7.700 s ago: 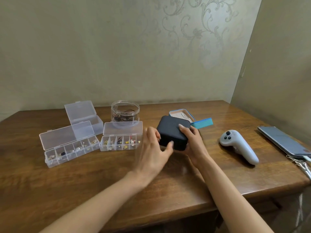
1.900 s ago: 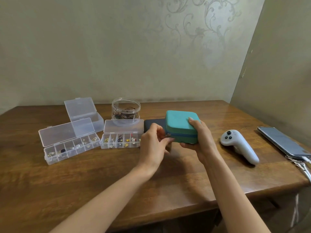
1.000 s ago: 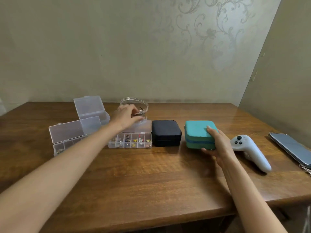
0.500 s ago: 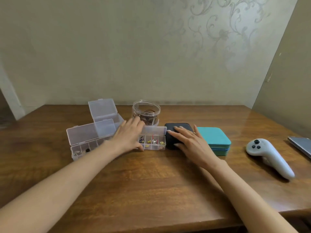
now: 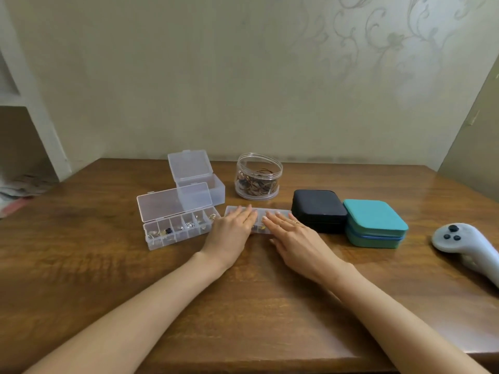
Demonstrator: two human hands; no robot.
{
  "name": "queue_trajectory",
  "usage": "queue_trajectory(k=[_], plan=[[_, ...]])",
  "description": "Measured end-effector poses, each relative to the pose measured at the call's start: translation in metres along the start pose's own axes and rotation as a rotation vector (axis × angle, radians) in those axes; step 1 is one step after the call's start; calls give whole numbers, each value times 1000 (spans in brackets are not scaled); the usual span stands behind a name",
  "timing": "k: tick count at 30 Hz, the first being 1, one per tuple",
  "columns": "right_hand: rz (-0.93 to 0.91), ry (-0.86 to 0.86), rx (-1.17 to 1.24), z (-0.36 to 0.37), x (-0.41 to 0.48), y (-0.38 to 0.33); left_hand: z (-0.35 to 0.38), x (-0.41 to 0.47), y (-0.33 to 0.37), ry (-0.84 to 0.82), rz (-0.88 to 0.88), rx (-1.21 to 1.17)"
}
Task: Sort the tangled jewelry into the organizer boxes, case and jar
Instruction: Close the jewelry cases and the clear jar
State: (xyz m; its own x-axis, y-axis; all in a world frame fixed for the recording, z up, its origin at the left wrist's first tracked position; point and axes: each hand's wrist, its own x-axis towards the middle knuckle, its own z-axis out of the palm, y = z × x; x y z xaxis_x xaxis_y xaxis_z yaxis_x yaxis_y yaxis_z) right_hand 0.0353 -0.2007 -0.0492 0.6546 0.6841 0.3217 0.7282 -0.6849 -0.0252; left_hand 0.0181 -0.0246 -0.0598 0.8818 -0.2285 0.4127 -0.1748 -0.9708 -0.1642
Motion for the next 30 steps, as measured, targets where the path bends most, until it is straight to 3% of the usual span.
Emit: queue_trajectory(k=[4, 7, 8, 11, 12, 14, 17, 20, 24, 30], plan=[[24, 5, 7, -1, 0, -3, -15, -7, -9, 10, -28, -222], [45, 5, 39, -7, 3, -2, -41, -19, -53, 188, -261, -356], [57, 8, 42, -8, 5, -2, -48, -24, -75, 140, -377, -283], [79, 58, 47, -13, 19, -13, -65, -38, -126, -365, -596, -84], [49, 67, 80, -12, 28, -20, -67, -41, -133, -483, -600, -97], [-81, 39, 194, -6, 55, -40, -69, -44, -135, -532, -560, -112], [-231, -43, 158, 4, 97, -71, -71, -53, -122, -319, -465, -61], [-224, -76, 75, 8, 115, -83, -66, -76, -107, -135, -353, 2], [-243, -132, 125, 20, 102, -83, -51, -103, -102, -119, -260, -26], [-248, -167, 127, 29, 96, -82, -62, -106, -92, -246, -265, 49]])
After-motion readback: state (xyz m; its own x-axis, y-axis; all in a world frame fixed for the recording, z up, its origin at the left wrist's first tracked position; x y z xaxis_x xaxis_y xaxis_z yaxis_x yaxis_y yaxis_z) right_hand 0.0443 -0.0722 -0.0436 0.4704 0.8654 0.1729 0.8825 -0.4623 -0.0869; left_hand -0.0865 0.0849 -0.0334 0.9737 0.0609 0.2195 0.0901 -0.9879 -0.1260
